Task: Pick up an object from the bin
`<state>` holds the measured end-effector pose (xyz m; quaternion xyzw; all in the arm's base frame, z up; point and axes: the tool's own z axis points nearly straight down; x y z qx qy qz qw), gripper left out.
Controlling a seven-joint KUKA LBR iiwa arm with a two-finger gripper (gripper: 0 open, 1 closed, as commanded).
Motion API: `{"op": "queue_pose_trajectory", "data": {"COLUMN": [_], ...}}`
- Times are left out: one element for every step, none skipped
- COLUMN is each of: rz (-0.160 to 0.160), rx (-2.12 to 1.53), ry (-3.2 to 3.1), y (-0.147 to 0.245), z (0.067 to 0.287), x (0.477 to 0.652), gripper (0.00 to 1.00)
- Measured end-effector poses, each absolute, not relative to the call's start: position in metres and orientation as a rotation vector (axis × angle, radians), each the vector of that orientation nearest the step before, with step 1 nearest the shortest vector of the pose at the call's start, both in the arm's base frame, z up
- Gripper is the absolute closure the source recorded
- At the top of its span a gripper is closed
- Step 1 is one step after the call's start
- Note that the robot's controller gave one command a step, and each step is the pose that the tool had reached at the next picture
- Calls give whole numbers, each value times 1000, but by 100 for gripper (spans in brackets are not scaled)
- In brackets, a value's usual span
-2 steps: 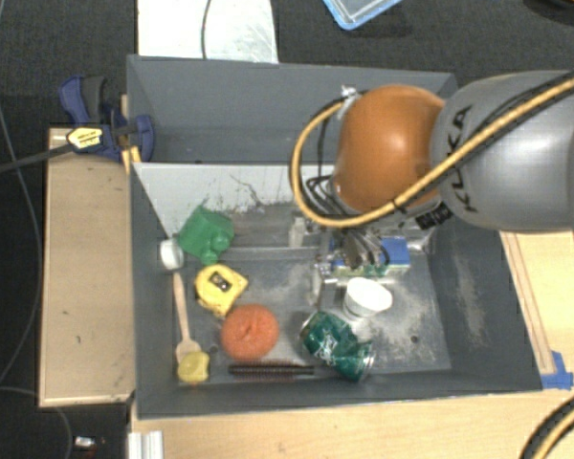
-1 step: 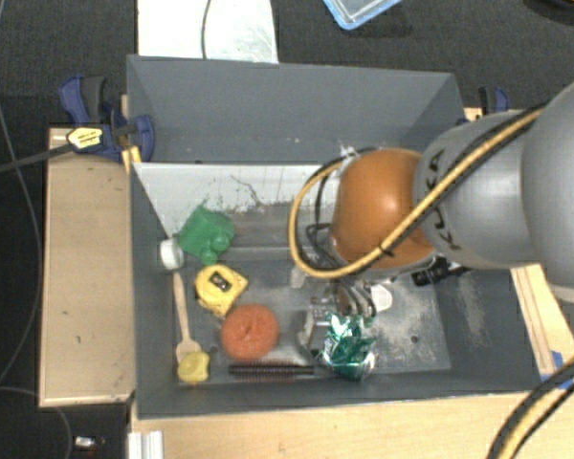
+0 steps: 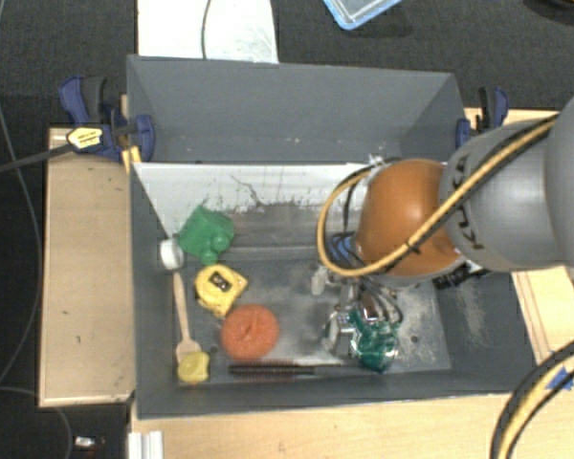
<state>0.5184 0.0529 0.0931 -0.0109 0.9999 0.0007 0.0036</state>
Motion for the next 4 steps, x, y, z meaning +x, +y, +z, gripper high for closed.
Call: {"op": "queue_pose_trajectory", "data": {"rz": [4,3,5,4], "rx": [-26,192,7,282], "ry": [3139,3132,3139,3120], "y": [37,4,-14,-60], "z": [81,76,73,71], "x": [520,506,495,509], "gripper": [0,0,0,0]}}
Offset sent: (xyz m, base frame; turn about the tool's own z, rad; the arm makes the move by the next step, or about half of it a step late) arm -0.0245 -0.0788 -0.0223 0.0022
